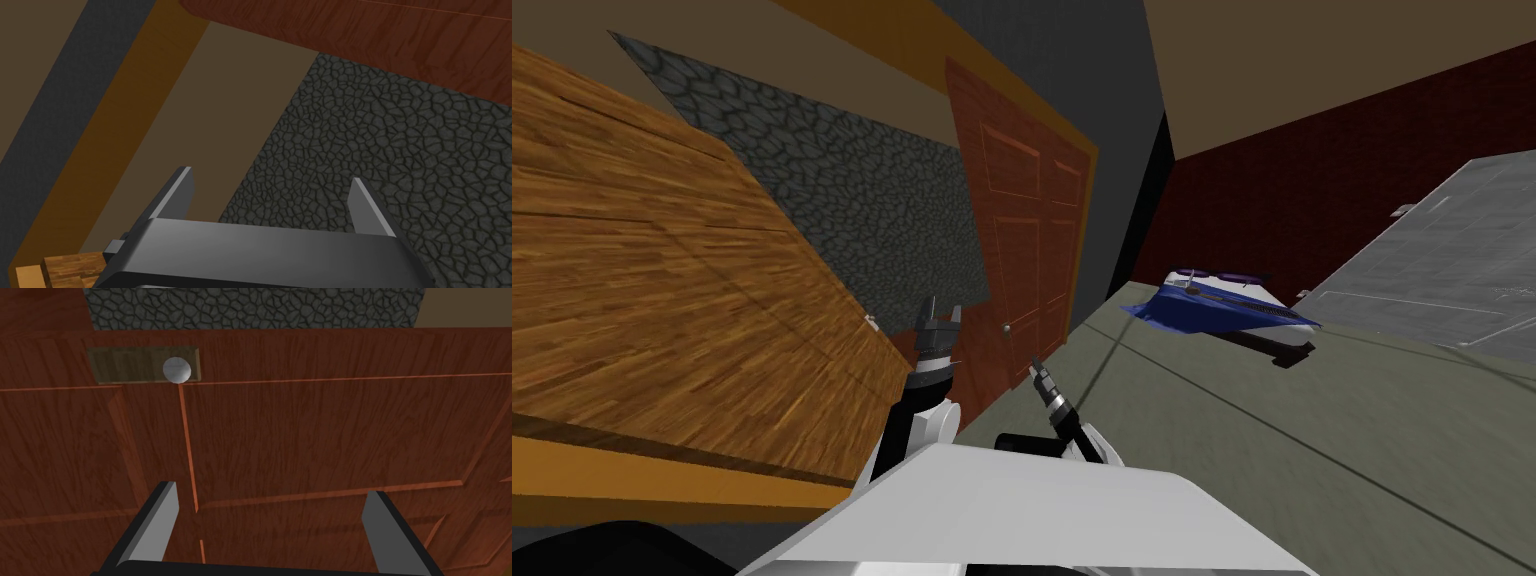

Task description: Push the door open

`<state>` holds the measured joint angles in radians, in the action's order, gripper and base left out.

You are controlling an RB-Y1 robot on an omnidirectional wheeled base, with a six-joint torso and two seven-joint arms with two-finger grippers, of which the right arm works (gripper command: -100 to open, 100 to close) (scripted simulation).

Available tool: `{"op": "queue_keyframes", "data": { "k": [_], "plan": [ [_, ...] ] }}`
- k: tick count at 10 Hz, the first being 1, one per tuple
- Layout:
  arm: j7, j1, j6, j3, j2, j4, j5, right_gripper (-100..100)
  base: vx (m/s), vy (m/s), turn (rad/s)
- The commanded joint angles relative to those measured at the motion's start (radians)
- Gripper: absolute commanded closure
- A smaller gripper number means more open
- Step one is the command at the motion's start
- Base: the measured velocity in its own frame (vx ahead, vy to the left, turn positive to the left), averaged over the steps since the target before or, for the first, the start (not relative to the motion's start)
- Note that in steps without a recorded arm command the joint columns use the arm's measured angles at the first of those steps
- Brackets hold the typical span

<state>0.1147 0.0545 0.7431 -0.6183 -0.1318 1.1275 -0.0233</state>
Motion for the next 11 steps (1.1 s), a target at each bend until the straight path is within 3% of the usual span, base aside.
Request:
{"op": "queue_keyframes", "data": {
  "k": [1, 4, 11],
  "plan": [
    [0.005, -0.012, -0.004, -0.025, -0.005, -0.029, 0.001, -100, 0.153, 0.043, -0.067],
    [0.013, -0.046, 0.003, -0.071, -0.006, -0.110, 0.004, -100, 0.189, 0.081, -0.074],
    [0.025, -0.092, 0.012, -0.134, -0.007, -0.221, 0.008, -100, 0.122, 0.057, -0.042]
  ]
}}
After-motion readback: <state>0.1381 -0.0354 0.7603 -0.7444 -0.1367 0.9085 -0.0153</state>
